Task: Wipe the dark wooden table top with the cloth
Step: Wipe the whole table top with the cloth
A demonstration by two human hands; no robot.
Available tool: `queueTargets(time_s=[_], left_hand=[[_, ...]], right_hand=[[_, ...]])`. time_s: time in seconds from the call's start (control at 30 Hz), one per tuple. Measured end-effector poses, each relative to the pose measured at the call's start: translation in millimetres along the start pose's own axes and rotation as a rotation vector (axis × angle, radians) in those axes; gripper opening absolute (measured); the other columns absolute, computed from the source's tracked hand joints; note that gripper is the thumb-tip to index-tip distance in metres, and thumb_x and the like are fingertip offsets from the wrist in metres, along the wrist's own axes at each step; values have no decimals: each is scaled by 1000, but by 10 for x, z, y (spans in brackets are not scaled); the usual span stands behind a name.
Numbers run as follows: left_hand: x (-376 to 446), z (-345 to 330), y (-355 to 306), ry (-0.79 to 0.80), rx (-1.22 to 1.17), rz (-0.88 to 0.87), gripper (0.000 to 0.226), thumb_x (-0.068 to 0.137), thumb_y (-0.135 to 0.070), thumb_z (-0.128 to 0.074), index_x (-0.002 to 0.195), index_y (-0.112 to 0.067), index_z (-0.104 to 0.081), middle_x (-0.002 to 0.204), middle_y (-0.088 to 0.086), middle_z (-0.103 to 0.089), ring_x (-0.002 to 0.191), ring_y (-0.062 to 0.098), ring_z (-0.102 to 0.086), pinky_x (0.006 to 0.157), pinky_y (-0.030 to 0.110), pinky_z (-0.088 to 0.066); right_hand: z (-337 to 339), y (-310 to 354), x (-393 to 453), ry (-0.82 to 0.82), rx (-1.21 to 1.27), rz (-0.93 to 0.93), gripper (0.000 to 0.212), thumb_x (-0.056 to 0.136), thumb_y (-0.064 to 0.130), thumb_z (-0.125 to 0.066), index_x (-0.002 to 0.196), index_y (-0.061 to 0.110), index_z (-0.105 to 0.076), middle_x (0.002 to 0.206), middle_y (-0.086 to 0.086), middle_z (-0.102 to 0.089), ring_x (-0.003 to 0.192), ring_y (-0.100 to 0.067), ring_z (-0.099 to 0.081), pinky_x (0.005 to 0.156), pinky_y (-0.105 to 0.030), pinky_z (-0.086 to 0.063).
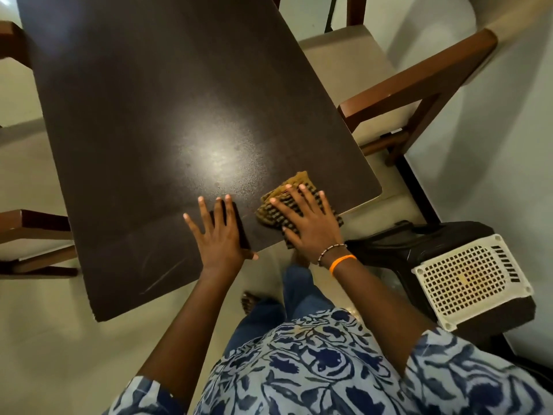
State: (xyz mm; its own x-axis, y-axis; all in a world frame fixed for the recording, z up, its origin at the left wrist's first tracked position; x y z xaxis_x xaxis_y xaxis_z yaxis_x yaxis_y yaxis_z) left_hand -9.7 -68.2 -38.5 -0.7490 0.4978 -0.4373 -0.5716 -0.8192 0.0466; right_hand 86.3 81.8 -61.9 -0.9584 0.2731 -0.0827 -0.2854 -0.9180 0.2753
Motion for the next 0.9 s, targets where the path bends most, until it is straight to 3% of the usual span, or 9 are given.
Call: queueTargets(time_s=[0.23, 0.43, 0.6, 0.77, 0.9], left_hand=[[-35, -11, 19, -1, -36, 20, 132, 61, -66, -67, 144, -9, 18, 157, 13, 11, 139, 41, 24, 104, 63, 15], [-83, -55, 66, -59, -40, 0, 127, 65, -71, -58, 144, -6, 17, 156, 14, 14, 138, 41, 24, 105, 63, 14], [-147, -133, 314, -70, -53, -6, 128, 64, -76, -52, 143, -5, 18, 156, 13, 14, 139, 39, 25, 105, 62, 15], [-336, -252, 852, -20, -83, 88, 132, 62, -72, -59, 143, -5, 19, 156, 13, 16, 138, 39, 27, 104, 61, 17], [-545, -388, 1269, 19, -150, 186, 131, 63, -62, -69, 144, -6, 17, 156, 12, 17, 138, 38, 28, 105, 61, 16]], right_hand=[[317, -1033, 8, -24, -55, -310, 60, 89, 43, -35, 147, 33, -21, 157, -8, -16, 145, -32, -11, 114, -57, -7], [206, -683, 6, -82, -67, -449, 61, 92, 38, -46, 147, 32, -21, 157, -13, -14, 144, -35, -12, 113, -59, -5], [-24, 26, 25, -38, -82, -376, 66, 90, 46, -41, 148, 32, -13, 158, -14, -6, 145, -36, -6, 112, -59, 1], [-277, 952, 125, 28, -28, -191, 70, 89, 46, -42, 149, 29, -9, 157, -18, -3, 144, -39, 0, 110, -61, 7], [-529, 1713, 209, 139, -25, 3, 70, 92, 47, -36, 149, 29, 0, 157, -17, 8, 144, -37, 10, 104, -58, 23]])
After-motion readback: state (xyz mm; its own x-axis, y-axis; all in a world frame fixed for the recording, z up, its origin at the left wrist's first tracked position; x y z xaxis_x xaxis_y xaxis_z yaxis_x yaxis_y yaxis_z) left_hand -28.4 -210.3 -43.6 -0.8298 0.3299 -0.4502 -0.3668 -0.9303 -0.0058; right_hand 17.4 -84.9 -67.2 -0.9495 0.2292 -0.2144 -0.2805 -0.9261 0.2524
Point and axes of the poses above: each hand's wrist, its own x-axis towards the middle knuckle, its own z-axis out of the back of the hand, y = z × x, the point moved 5 cm from there along x, towards the middle knuckle
